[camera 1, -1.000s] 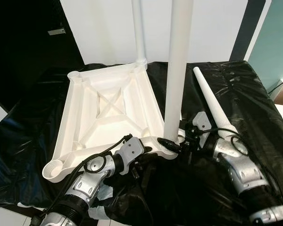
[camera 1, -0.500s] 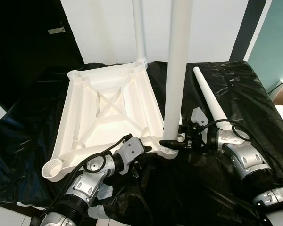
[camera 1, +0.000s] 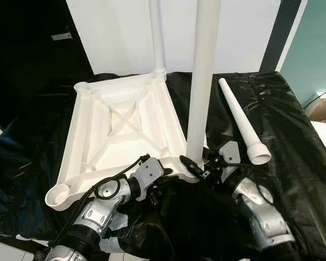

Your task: Building children table

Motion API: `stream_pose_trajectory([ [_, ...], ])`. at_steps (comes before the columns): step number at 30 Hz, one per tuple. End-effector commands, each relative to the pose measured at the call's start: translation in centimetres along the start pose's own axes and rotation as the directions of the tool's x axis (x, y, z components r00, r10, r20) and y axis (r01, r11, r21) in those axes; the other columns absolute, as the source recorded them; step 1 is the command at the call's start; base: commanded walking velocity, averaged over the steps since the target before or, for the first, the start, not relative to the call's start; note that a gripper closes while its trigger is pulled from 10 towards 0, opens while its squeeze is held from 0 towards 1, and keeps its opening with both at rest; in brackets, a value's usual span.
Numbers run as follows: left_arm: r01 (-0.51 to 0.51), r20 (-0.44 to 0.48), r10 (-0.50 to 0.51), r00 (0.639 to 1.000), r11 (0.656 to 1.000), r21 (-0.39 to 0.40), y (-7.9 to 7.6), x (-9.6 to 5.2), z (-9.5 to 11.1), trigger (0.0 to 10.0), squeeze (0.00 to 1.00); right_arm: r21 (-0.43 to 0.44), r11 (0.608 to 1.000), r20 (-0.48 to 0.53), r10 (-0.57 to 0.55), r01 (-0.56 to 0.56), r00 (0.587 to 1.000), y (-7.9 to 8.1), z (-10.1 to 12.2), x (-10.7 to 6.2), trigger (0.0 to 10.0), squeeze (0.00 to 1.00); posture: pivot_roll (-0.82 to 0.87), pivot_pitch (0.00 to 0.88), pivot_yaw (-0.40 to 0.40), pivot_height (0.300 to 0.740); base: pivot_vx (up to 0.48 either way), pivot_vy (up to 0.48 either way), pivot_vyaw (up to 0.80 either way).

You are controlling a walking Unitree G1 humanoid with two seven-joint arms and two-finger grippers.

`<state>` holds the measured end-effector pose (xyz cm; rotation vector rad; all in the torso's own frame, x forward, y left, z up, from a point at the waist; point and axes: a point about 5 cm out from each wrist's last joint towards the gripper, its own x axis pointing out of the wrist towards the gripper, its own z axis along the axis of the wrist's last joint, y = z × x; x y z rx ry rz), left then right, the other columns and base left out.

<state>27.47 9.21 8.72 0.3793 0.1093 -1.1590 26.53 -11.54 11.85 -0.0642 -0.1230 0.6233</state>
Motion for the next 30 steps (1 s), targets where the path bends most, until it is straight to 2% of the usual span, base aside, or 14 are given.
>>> stream_pose_trajectory([
  [1,0.106,-0.092,-0.111,0.989,0.992,-0.065,-1.8,-0.6,-2.4,10.0,0.0,0.008,0.978,-0.064,-0.207,0.208,0.976,-2.6,-0.9,-1.4,0.0,0.0,0.04,0.0,0.072,0.74,0.0,0.0,0.0],
  [2,0.106,-0.092,-0.111,0.989,0.992,-0.065,-1.8,-0.6,-2.4,10.0,0.0,0.008,0.978,-0.064,-0.207,0.208,0.976,-2.6,-0.9,-1.4,0.0,0.0,0.04,0.0,0.072,0.74,0.0,0.0,0.0],
  [3,0.106,-0.093,-0.112,0.989,0.992,-0.066,-1.9,-0.6,-2.4,10.0,0.0,0.015,0.976,-0.073,-0.217,0.219,0.973,-2.5,-1.0,-1.4,1.9,0.0,0.04,0.0,0.072,0.74,0.0,0.0,0.0],
  [4,0.107,-0.093,-0.113,0.989,0.992,-0.067,-1.9,-0.6,-2.5,10.0,0.0,0.015,0.976,-0.08,-0.213,0.215,0.974,-2.5,-1.1,-1.3,10.0,0.0,0.04,0.0,0.072,0.74,0.0,0.0,0.0],
  [5,0.107,-0.093,-0.113,0.989,0.992,-0.067,-1.9,-0.6,-2.5,10.0,0.0,0.015,0.976,-0.08,-0.213,0.215,0.974,-2.5,-1.1,-1.3,10.0,0.0,0.04,0.0,0.072,0.74,0.0,0.0,0.0],
  [6,0.107,-0.093,-0.113,0.989,0.992,-0.068,-1.9,-0.6,-2.5,10.0,0.0,0.027,0.983,-0.071,-0.181,0.184,0.981,-2.3,-0.9,-1.2,10.0,1.0,0.04,0.0,0.071,0.74,0.0,0.0,0.0],
  [9,0.107,-0.093,-0.113,0.989,0.992,-0.069,-1.9,-0.6,-2.5,10.0,0.0,0.028,0.991,-0.064,-0.131,0.133,0.989,-2.0,-0.7,-1.0,10.0,1.0,0.04,0.0,0.071,0.74,0.0,0.0,0.0],
  [11,0.106,-0.091,-0.112,0.99,0.992,-0.068,-1.9,-0.5,-2.5,10.0,0.0,0.013,1.0,-0.068,-0.025,0.026,0.997,-1.6,-0.5,-0.6,10.0,1.0,0.04,0.0,0.069,0.74,0.0,0.0,0.0],
  [12,0.105,-0.09,-0.111,0.99,0.992,-0.067,-1.9,-0.4,-2.5,10.0,0.0,-0.004,0.999,-0.077,0.045,-0.045,0.996,-1.7,-0.4,-0.4,10.0,0.0,0.04,0.0,0.066,0.74,0.0,0.0,0.0],
  [18,0.106,-0.089,-0.111,0.99,0.992,-0.066,-1.8,-0.3,-2.4,10.0,0.0,-0.111,0.967,-0.087,0.219,-0.228,0.972,-3.8,1.2,0.5,10.0,0.0,0.03,0.0,0.063,0.74,0.0,0.0,0.0],
  [20,0.107,-0.09,-0.113,0.989,0.992,-0.066,-1.9,-0.2,-2.5,10.0,0.0,-0.183,0.935,-0.114,0.285,-0.302,0.952,-5.1,2.1,1.0,10.0,0.0,0.03,0.0,0.061,0.74,0.0,0.0,0.0],
  [26,0.107,-0.089,-0.112,0.99,0.992,-0.066,-1.9,-0.2,-2.5,10.0,0.0,-0.217,0.879,-0.196,0.388,-0.425,0.901,-5.9,2.5,1.4,9.3,0.0,0.04,0.0,0.059,0.74,0.0,0.0,0.0],
  [27,0.105,-0.089,-0.111,0.99,0.992,-0.065,-1.9,-0.2,-2.4,10.0,0.0,-0.209,0.857,-0.244,0.42,-0.471,0.874,-6.2,2.2,1.3,0.0,0.0,0.05,0.0,0.057,0.74,0.0,0.0,0.0],
  [30,0.1,-0.088,-0.105,0.991,0.993,-0.063,-1.8,-0.2,-2.4,10.0,0.0,-0.175,0.831,-0.307,0.464,-0.529,0.831,-6.5,1.7,0.9,0.0,0.0,0.05,0.0,0.053,0.74,0.0,0.0,0.0],
])
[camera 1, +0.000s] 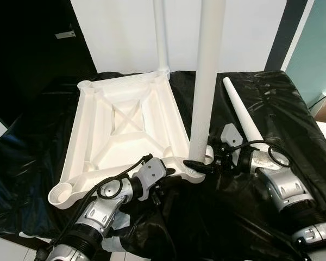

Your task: Building children table

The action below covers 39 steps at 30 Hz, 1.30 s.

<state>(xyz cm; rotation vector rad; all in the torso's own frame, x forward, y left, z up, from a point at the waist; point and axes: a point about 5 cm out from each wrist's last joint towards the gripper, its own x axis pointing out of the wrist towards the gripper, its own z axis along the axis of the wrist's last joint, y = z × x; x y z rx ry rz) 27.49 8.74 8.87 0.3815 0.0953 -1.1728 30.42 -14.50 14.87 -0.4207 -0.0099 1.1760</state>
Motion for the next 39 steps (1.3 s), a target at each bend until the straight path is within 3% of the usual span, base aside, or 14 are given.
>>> stream_pose_trajectory([
  [1,0.084,-0.099,-0.091,0.991,0.994,-0.073,-1.6,-0.7,-2.7,10.0,0.0,0.043,0.999,-0.082,-0.027,0.031,0.996,-0.8,-1.3,-1.4,0.0,0.0,0.05,0.0,0.052,0.74,0.0,0.0,0.0],
  [11,0.08,-0.101,-0.087,0.991,0.994,-0.072,-1.5,-0.8,-2.7,10.0,0.0,0.185,0.968,0.008,-0.175,0.171,0.985,-1.9,-1.5,-1.2,0.0,0.0,0.05,0.0,0.055,0.74,0.0,0.0,0.0],
  [12,0.079,-0.1,-0.086,0.991,0.994,-0.069,-1.5,-0.7,-2.6,10.0,0.0,0.262,0.904,0.034,-0.358,0.337,0.933,0.5,-2.4,-0.4,0.0,0.0,0.06,0.0,0.049,0.74,0.0,0.0,0.0],
  [14,0.077,-0.099,-0.084,0.992,0.995,-0.068,-1.4,-0.7,-2.6,10.0,0.0,0.301,0.862,0.032,-0.436,0.407,0.899,1.7,-2.7,-0.3,0.0,0.0,0.06,0.0,0.048,0.74,0.0,0.0,0.0],
  [15,0.075,-0.098,-0.081,0.992,0.995,-0.07,-1.5,-0.7,-2.6,10.0,0.0,0.345,0.78,0.009,-0.558,0.521,0.83,3.7,-3.2,-0.4,0.0,0.0,0.06,0.0,0.048,0.74,0.0,0.0,0.0],
  [18,0.074,-0.098,-0.081,0.992,0.995,-0.07,-1.5,-0.8,-2.6,10.0,0.0,0.351,0.763,0.004,-0.58,0.542,0.814,4.0,-3.3,-0.4,0.0,0.0,0.06,0.0,0.048,0.74,0.0,0.0,0.0],
  [22,0.085,-0.109,-0.093,0.99,0.993,-0.077,-1.9,-1.2,-3.0,10.0,0.0,0.358,0.618,-0.027,-0.742,0.7,0.67,4.1,-3.5,-0.8,0.0,0.0,0.06,0.0,0.054,0.74,0.0,0.0,0.0],
  [28,0.09,-0.112,-0.098,0.989,0.993,-0.076,-1.9,-1.2,-3.0,10.0,0.0,0.352,0.614,-0.04,-0.744,0.706,0.667,4.2,-3.4,-0.6,0.0,0.0,0.06,0.0,0.055,0.74,0.0,0.0,0.0],
  [29,0.093,-0.112,-0.101,0.989,0.993,-0.075,-2.0,-1.1,-3.0,10.0,0.0,0.351,0.63,-0.055,-0.725,0.693,0.687,4.3,-3.5,-0.4,10.0,0.0,0.06,0.0,0.055,0.74,0.0,0.0,0.0],
  [33,0.097,-0.112,-0.105,0.988,0.993,-0.074,-2.0,-1.1,-3.0,10.0,0.0,0.344,0.659,-0.06,-0.696,0.669,0.716,4.4,-3.4,-0.1,10.0,0.0,0.06,0.0,0.055,0.74,0.0,0.0,0.0],
  [34,0.1,-0.113,-0.108,0.988,0.992,-0.074,-2.0,-1.1,-3.0,10.0,0.0,0.357,0.681,-0.036,-0.673,0.639,0.738,4.2,-3.3,0.0,10.0,1.0,0.06,0.0,0.056,0.74,0.0,0.0,0.0],
  [37,0.109,-0.12,-0.117,0.986,0.991,-0.072,-2.1,-1.2,-3.1,10.0,0.0,0.319,0.77,0.019,-0.588,0.552,0.809,3.5,-2.7,0.0,10.0,1.0,0.05,0.0,0.064,0.74,0.0,0.0,0.0],
  [38,0.114,-0.125,-0.122,0.985,0.991,-0.072,-2.2,-1.3,-3.1,10.0,0.0,0.294,0.808,0.039,-0.544,0.511,0.838,3.0,-2.5,0.0,10.0,0.2,0.05,0.0,0.066,0.74,0.0,0.0,0.0],
  [39,0.114,-0.125,-0.122,0.985,0.991,-0.072,-2.2,-1.3,-3.1,10.0,0.0,0.294,0.808,0.039,-0.544,0.511,0.838,3.0,-2.5,0.0,10.0,0.2,0.05,0.0,0.066,0.74,0.0,0.0,0.0],
])
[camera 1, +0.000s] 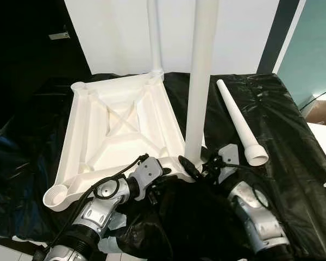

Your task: Building children table

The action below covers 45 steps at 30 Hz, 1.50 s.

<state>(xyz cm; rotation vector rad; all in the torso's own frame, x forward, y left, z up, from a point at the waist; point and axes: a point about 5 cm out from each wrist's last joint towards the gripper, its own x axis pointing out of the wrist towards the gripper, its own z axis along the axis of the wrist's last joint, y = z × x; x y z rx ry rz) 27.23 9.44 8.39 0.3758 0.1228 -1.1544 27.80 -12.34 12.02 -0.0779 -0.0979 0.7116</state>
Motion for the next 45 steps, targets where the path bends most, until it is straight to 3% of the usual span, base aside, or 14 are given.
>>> stream_pose_trajectory([
  [1,0.133,-0.111,-0.138,0.984,0.99,-0.048,-2.1,-0.7,-2.6,10.0,0.0,-0.008,1.0,-0.041,-0.028,0.027,0.999,-2.1,-0.3,-0.9,10.0,0.0,0.05,0.0,0.067,0.74,0.0,0.0,0.0],
  [12,0.148,-0.118,-0.152,0.981,0.988,-0.045,-2.5,-0.6,-2.8,10.0,0.0,-0.089,0.94,-0.174,0.311,-0.33,0.934,-4.0,0.7,-0.2,10.0,0.0,0.07,0.0,0.067,0.74,0.0,0.0,0.0],
  [13,0.148,-0.119,-0.153,0.981,0.988,-0.044,-2.5,-0.7,-2.8,10.0,0.0,-0.082,0.932,-0.184,0.335,-0.354,0.924,-4.2,0.7,-0.1,0.0,0.0,0.07,0.0,0.066,0.74,0.0,0.0,0.0],
  [22,0.144,-0.122,-0.147,0.982,0.989,-0.038,-2.4,-0.7,-2.7,10.0,0.0,-0.031,0.914,-0.215,0.389,-0.404,0.896,-5.0,0.4,-0.4,0.0,0.0,0.08,0.0,0.063,0.74,0.0,0.0,0.0],
  [26,0.14,-0.122,-0.143,0.982,0.99,-0.035,-2.4,-0.8,-2.7,10.0,0.0,-0.001,0.977,-0.099,0.212,-0.213,0.972,-3.9,0.0,-0.4,0.0,0.0,0.08,0.0,0.055,0.74,0.0,0.0,0.0],
  [27,0.138,-0.118,-0.142,0.983,0.99,-0.037,-2.5,-0.7,-2.6,10.0,0.0,-0.011,1.0,-0.02,0.02,-0.021,1.0,-2.4,-0.4,-1.1,0.0,0.0,0.09,0.0,0.051,0.74,0.0,0.0,0.0],
  [30,0.138,-0.117,-0.141,0.983,0.99,-0.037,-2.5,-0.6,-2.6,10.0,0.0,-0.012,1.0,-0.004,-0.024,0.024,1.0,-2.0,-0.5,-1.3,0.0,0.0,0.09,0.0,0.051,0.74,0.0,0.0,0.0],
  [31,0.138,-0.116,-0.141,0.983,0.99,-0.037,-2.5,-0.6,-2.6,10.0,0.0,-0.011,0.999,0.005,-0.046,0.046,0.999,-1.9,-0.5,-1.5,0.0,0.0,0.09,0.0,0.051,0.74,0.0,0.0,0.0],
  [34,0.139,-0.116,-0.143,0.983,0.99,-0.038,-2.5,-0.7,-2.5,10.0,0.0,-0.057,0.934,0.026,-0.352,0.353,0.936,-2.1,-1.4,-2.9,0.0,0.0,0.09,0.0,0.052,0.74,0.0,0.0,0.0],
  [39,0.148,-0.118,-0.152,0.981,0.988,-0.04,-2.6,-0.7,-2.6,10.0,0.0,-0.039,0.887,0.025,-0.459,0.459,0.888,-2.0,-1.6,-2.8,0.0,0.0,0.08,0.0,0.056,0.74,0.0,0.0,0.0],
  [40,0.151,-0.118,-0.155,0.981,0.988,-0.039,-2.6,-0.7,-2.6,10.0,0.0,-0.029,0.899,0.016,-0.436,0.436,0.9,-1.2,-1.7,-2.5,4.9,0.0,0.08,0.0,0.056,0.74,0.0,0.0,0.0],
  [43,0.154,-0.119,-0.157,0.98,0.987,-0.036,-2.6,-0.6,-2.6,10.0,0.0,-0.019,0.915,0.007,-0.404,0.404,0.915,-0.5,-1.8,-2.1,4.9,0.0,0.07,0.0,0.063,0.74,0.0,0.0,0.0],
  [44,0.154,-0.118,-0.157,0.981,0.988,-0.035,-2.6,-0.5,-2.5,10.0,0.0,-0.011,0.925,0.004,-0.379,0.379,0.925,-0.6,-1.8,-1.9,10.0,0.0,0.07,0.0,0.063,0.74,0.0,0.0,0.0],
  [45,0.154,-0.118,-0.157,0.981,0.988,-0.035,-2.6,-0.5,-2.5,10.0,0.0,-0.011,0.925,0.004,-0.379,0.379,0.925,-0.6,-1.8,-1.9,10.0,0.0,0.07,0.0,0.063,0.74,0.0,0.0,0.0],
])
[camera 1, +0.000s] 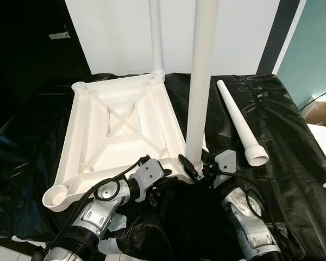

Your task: Building children table

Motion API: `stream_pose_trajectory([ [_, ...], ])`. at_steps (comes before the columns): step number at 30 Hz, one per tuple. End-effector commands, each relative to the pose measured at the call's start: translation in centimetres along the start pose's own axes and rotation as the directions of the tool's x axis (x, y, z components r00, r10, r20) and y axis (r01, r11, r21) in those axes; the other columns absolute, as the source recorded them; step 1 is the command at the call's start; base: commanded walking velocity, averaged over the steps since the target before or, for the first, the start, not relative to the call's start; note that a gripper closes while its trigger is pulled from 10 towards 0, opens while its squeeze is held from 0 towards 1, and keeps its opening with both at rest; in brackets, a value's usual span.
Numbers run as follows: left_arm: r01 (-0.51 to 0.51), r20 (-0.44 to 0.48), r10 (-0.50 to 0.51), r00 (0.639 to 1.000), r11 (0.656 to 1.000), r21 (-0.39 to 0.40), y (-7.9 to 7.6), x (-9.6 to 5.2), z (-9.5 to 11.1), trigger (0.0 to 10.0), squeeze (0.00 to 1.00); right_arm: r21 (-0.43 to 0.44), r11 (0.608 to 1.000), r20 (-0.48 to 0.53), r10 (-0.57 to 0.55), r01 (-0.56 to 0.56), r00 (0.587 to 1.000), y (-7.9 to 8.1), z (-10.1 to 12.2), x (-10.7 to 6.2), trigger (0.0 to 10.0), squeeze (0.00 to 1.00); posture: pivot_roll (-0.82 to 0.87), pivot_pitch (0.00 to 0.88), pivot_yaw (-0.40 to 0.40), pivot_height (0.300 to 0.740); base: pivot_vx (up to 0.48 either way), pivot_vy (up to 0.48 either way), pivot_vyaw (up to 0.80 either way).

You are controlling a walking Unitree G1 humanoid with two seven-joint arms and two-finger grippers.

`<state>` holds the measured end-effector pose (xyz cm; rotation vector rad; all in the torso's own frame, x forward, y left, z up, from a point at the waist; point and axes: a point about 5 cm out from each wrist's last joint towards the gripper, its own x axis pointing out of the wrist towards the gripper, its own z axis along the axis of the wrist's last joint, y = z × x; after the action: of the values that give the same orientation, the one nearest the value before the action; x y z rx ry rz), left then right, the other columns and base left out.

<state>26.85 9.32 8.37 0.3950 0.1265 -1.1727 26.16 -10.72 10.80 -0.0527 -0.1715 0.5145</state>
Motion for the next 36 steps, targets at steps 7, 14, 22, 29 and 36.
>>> stream_pose_trajectory([
  [7,0.131,-0.104,-0.136,0.985,0.99,-0.048,-2.1,-0.2,-2.5,10.0,0.0,-0.029,0.999,-0.069,0.032,-0.034,0.997,-4.5,-0.1,-0.1,10.0,1.0,0.07,0.0,0.057,0.74,0.0,0.0,0.0],
  [14,0.129,-0.102,-0.134,0.986,0.99,-0.053,-2.3,-0.3,-2.5,10.0,0.0,-0.062,0.938,-0.146,0.33,-0.341,0.933,-6.8,1.2,0.6,10.0,0.0,0.06,0.0,0.06,0.74,0.0,0.0,0.0],
  [22,0.131,-0.096,-0.136,0.986,0.99,-0.052,-2.4,0.0,-2.4,10.0,0.0,-0.061,0.836,-0.232,0.519,-0.545,0.823,-8.0,2.1,1.0,0.0,0.0,0.06,0.0,0.064,0.74,0.0,0.0,0.0],
  [29,0.123,-0.098,-0.128,0.987,0.991,-0.053,-2.4,-0.1,-2.5,10.0,0.0,-0.021,0.82,-0.282,0.545,-0.573,0.79,-9.3,2.2,0.8,0.0,0.0,0.06,0.0,0.063,0.74,0.0,0.0,0.0],
  [36,0.12,-0.098,-0.125,0.987,0.991,-0.052,-2.3,0.0,-2.4,10.0,0.0,0.009,0.872,-0.182,0.482,-0.489,0.857,-7.5,1.6,0.7,0.0,0.0,0.06,0.0,0.06,0.74,0.0,0.0,0.0],
])
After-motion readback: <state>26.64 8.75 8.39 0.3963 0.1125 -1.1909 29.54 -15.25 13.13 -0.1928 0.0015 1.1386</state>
